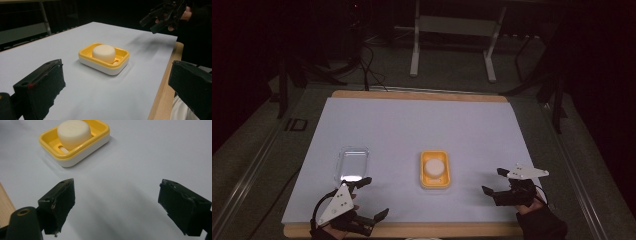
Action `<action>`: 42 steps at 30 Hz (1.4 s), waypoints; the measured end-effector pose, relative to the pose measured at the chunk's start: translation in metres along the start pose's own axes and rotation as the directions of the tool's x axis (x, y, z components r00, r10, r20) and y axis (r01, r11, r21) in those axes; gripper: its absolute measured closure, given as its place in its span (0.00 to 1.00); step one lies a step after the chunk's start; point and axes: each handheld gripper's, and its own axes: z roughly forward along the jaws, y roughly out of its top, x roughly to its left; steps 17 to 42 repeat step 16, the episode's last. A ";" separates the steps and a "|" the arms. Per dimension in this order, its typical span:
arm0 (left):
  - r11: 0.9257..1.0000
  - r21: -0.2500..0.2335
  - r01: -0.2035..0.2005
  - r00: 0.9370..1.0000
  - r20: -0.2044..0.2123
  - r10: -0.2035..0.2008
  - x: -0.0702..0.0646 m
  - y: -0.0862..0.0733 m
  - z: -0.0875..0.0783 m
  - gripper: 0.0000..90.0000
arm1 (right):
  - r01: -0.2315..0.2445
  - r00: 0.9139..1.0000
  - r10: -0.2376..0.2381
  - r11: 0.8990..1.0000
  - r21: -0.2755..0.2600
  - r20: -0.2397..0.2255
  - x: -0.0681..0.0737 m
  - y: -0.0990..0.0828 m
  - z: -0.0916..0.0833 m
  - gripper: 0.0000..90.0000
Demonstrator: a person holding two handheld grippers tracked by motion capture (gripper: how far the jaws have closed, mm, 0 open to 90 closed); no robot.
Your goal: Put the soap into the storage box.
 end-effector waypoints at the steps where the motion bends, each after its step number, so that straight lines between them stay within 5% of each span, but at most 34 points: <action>1: 1.000 0.000 0.000 1.000 0.001 0.000 0.000 0.000 0.000 0.01 | -0.001 1.000 0.001 1.000 0.000 0.001 -0.001 0.000 0.000 0.15; 42: 1.000 -0.002 0.003 1.000 0.007 -0.003 -0.001 0.000 0.001 0.01 | -0.019 1.000 0.019 1.000 -0.003 -0.014 -0.002 -0.001 0.002 0.15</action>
